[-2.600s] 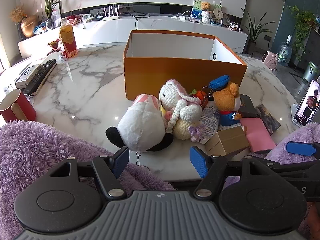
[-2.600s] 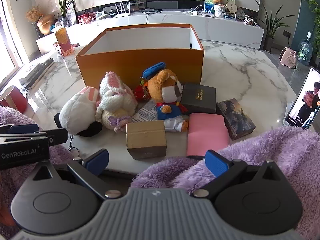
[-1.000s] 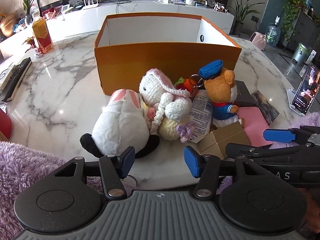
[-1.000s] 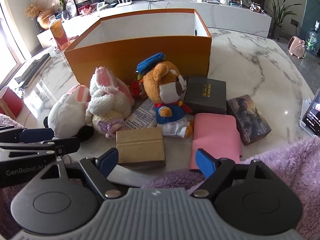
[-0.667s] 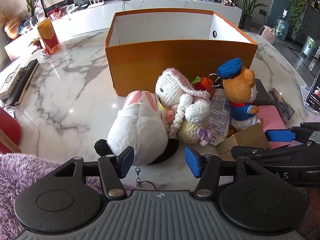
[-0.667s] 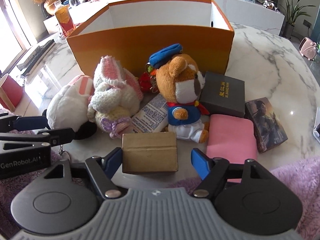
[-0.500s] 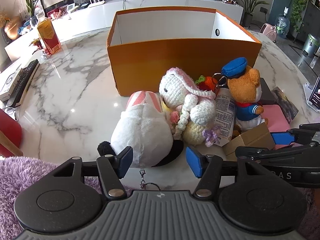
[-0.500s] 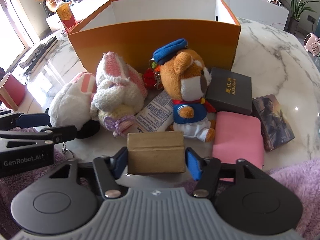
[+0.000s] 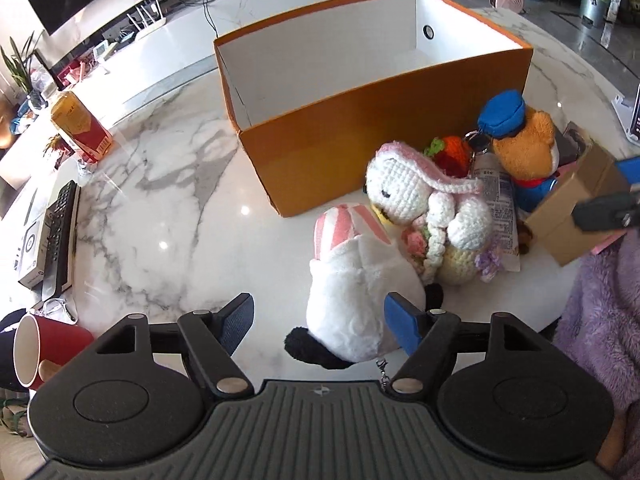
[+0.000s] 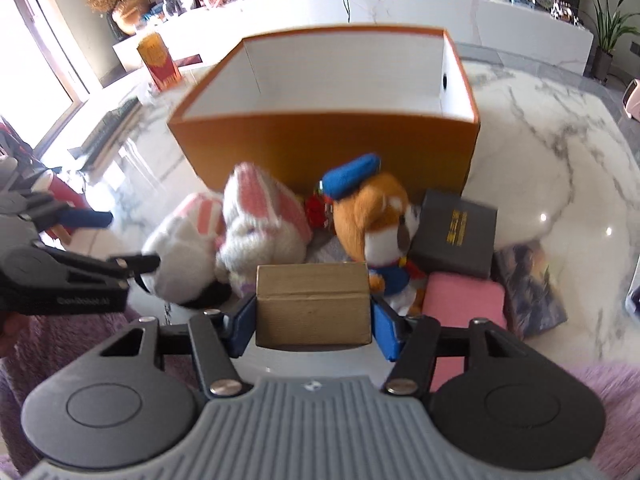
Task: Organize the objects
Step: 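Lift the brown box with the right gripper while the left gripper grasps the white-pink bunny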
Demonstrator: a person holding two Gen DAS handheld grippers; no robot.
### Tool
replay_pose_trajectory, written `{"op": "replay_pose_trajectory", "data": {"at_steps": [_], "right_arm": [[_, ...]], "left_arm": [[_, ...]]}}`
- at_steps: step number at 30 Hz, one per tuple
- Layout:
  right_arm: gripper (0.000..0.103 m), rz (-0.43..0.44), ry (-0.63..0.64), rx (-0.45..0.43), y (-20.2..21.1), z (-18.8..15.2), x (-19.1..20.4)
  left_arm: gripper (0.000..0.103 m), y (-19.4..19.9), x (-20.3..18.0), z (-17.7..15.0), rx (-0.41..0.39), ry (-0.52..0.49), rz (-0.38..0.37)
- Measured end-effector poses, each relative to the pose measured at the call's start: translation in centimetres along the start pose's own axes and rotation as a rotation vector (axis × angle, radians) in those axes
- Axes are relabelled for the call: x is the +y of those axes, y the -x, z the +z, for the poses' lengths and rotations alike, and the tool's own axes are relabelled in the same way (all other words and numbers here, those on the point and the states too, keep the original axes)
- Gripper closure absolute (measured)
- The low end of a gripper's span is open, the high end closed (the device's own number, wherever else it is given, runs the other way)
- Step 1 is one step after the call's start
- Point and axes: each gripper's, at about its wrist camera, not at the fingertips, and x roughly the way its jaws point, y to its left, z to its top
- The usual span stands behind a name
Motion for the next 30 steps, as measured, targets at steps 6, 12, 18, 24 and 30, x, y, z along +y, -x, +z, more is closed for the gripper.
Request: {"op": "replay_pose_trajectory", "data": {"at_steps": [6,12,18,24,30], "right_arm": [[0.042,0.046,-0.047,-0.080,2.5,4.2,-1.1],[0.042,0.024,-0.059,-0.154,3.0,7.2,-1.4],[0.042,0.030,-0.085,-0.146,2.0,7.6,-1.7],[0.042,0.006,-0.087,-0.142,1.0,8.1,-2.1],[0.042,-0.003,-0.080,-0.154,0.7,8.7,-2.4]], "left_arm": [[0.014,-2.2,0.7,0.5,0.068,-0.056,-0.062],[0.013,-4.4,1.4,1.2,0.112,-0.042,-0.198],[0.030,-6.3,2.4,1.0,0.180,0.049,-0.358],[0.040,-6.1,2.5,0.2,0.168,0.097,-0.355],[0.045,-3.9,3.3,-0.3,0.117,0.142,-0.325]]}}
